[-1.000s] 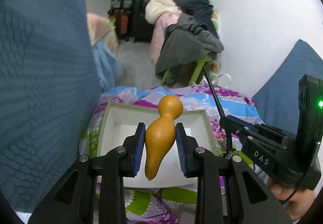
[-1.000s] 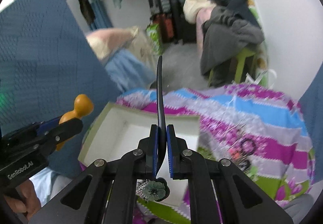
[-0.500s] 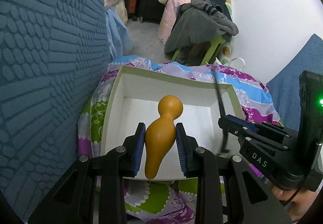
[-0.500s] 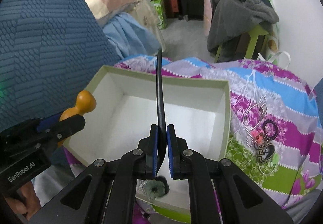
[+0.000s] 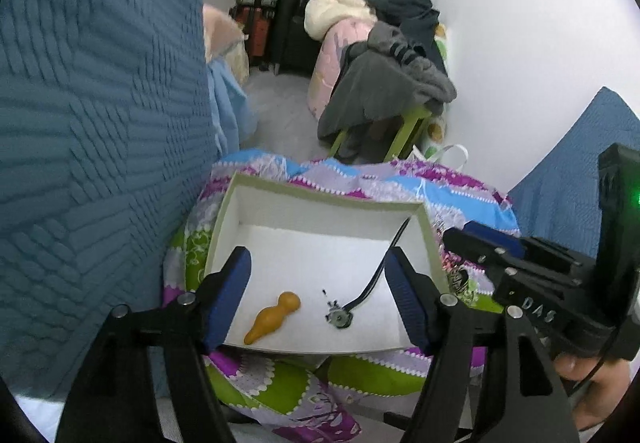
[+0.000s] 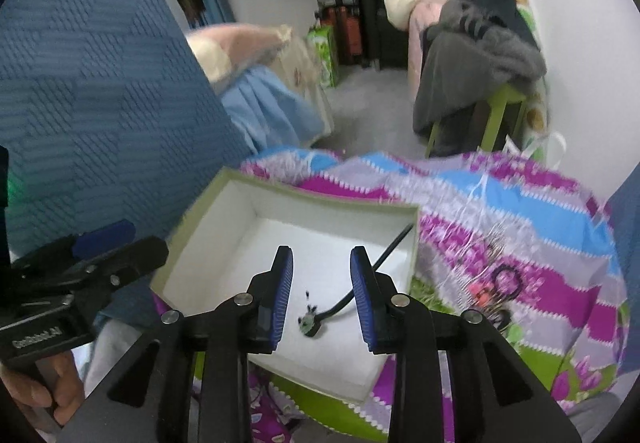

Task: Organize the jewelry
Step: 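Open both tools to drop the pendant and necklace into the box, then move both tools back over the remaining jewelry pile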

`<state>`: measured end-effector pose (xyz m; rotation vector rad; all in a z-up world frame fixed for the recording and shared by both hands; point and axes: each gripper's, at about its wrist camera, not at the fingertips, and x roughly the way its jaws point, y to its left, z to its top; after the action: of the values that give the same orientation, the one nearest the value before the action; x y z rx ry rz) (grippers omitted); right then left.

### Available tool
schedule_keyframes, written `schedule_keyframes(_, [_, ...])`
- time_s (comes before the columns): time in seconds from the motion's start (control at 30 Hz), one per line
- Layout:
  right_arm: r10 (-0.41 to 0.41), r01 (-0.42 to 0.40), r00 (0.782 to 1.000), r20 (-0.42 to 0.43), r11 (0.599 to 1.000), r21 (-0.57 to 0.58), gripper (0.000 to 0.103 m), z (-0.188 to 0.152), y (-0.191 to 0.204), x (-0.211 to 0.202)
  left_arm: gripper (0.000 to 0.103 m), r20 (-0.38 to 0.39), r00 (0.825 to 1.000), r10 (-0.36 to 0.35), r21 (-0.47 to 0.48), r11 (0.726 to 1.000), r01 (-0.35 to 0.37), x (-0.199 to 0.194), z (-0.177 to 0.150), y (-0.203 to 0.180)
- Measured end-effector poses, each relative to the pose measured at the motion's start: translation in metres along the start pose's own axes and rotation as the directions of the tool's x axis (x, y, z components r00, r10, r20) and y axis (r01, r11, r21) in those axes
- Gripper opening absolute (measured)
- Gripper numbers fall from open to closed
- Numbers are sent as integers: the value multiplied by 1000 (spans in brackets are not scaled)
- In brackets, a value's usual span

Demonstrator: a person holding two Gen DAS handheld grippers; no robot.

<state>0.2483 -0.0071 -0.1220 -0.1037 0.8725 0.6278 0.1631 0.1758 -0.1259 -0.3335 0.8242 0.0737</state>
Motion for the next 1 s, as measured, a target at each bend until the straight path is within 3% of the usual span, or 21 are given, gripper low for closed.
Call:
schedule_keyframes(0.2, [8, -5, 996, 94, 999, -32, 29, 18, -4, -50, 70, 66, 997, 27, 25, 999, -29, -37, 13, -25])
schedule_keyframes(0.5, [4, 8, 976, 219, 998, -56, 30, 21, -16, -114, 73, 178, 984, 10, 36, 999, -16, -89, 22, -60])
schedule_keyframes(0.77, [-42, 54, 964, 261, 998, -39, 30, 2, -38, -141, 73, 222, 975, -21, 50, 999, 10, -101, 16, -92])
schedule_keyframes(1.0, [-85, 94, 964, 252, 995, -24, 30, -19, -60, -144, 73, 201, 979, -36, 60, 998, 24, -89, 1, -113])
